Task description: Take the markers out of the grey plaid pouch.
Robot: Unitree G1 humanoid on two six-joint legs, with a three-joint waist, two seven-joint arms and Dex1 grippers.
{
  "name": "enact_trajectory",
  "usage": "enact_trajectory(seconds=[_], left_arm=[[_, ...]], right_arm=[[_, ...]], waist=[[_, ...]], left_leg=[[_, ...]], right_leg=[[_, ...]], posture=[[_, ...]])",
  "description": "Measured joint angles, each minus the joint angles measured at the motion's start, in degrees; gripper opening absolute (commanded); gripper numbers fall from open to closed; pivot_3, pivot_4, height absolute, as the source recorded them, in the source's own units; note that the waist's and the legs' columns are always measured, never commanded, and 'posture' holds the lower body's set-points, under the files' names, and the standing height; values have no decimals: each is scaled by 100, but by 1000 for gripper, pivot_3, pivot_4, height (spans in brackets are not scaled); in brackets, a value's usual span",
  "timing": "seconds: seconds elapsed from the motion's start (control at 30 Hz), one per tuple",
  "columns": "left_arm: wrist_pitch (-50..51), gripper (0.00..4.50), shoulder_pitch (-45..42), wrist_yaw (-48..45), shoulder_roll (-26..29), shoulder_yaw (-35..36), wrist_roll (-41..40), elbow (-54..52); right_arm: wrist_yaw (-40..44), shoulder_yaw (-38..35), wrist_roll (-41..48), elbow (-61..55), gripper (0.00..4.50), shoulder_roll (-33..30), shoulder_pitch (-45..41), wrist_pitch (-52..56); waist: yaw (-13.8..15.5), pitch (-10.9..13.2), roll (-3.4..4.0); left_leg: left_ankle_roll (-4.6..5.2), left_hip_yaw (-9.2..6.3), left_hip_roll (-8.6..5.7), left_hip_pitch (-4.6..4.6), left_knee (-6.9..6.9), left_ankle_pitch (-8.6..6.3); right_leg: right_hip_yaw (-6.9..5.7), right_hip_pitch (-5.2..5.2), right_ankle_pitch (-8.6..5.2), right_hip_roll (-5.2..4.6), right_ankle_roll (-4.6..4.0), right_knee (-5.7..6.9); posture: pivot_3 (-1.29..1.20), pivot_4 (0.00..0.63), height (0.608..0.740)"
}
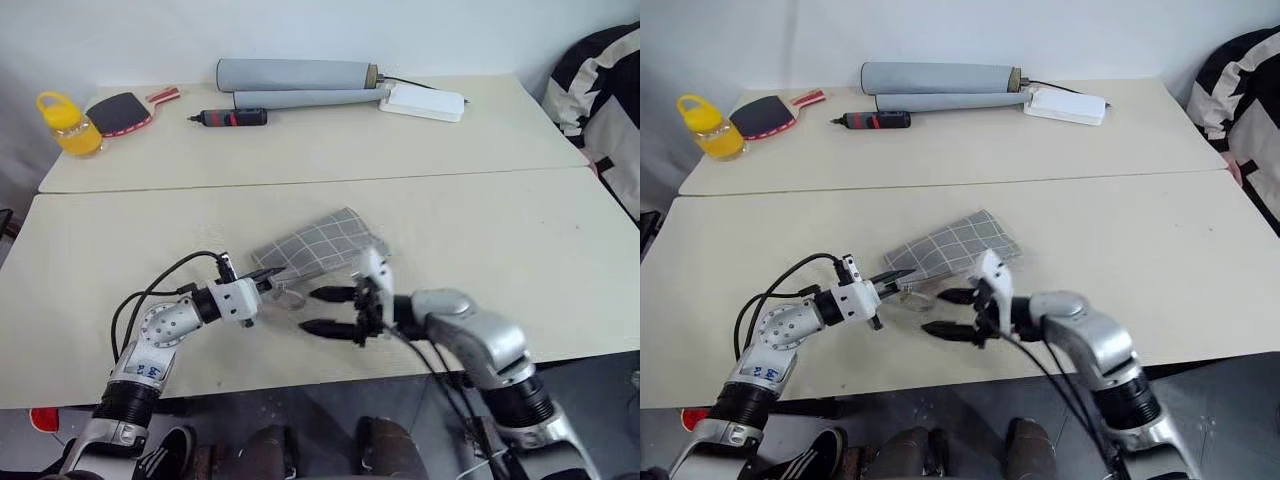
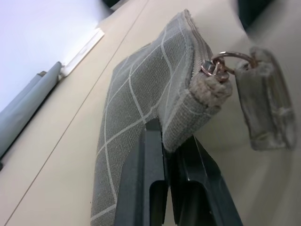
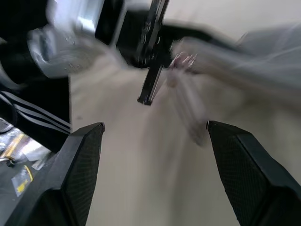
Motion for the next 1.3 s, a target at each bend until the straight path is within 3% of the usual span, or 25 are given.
enact_trajectory(seconds=[0.1,0.2,0.5,0.77,1.1,1.27,1.3], left_arm=[[33,0,-15,-5,1,-38,0,-5],[58,0,-15,-15,3,-42,0,-29],[171,0,14,-41,37,-41,8,-204],[155,0,112,-115,238,-32,-40,-232],[139,0,120,-251,443,91,-445,-229],[214,0,120,-249,415,97,-570,-230],[234,0,120,-251,412,99,-597,-229]], right_arm=[[-277,-26,-232,586,3630,437,-114,-346],[-362,-45,-361,902,3089,691,-278,-664],[-109,-89,-375,1148,21,673,-409,-890],[276,-344,-398,1174,21,-232,-353,-1062],[624,-1254,-643,2383,21,-1496,-524,-1839],[699,-1352,-766,2513,21,-1570,-497,-2136],[687,-1356,-768,2476,201,-1564,-495,-2139]], waist=[[0,0,0],[5,0,0],[-1,0,0],[4,0,0],[4,0,-1],[4,1,-1],[4,0,-1]], left_leg=[[1,0,-1,0,1,1],[1,-2,-1,0,1,1],[1,-3,0,-1,-1,1],[2,-3,1,-1,-1,0],[1,0,1,0,-2,0],[1,2,1,0,-1,1],[1,2,1,0,-1,1]], right_leg=[[0,1,0,0,0,0],[-2,1,0,0,0,1],[-3,1,0,1,0,0],[-2,1,0,1,0,-3],[-3,2,0,1,0,-6],[-2,3,0,1,0,-6],[-2,3,0,1,0,-6]], posture=[[0,150,740],[0,150,740],[0,150,740],[0,150,740],[0,150,740],[0,150,740],[0,150,740]])
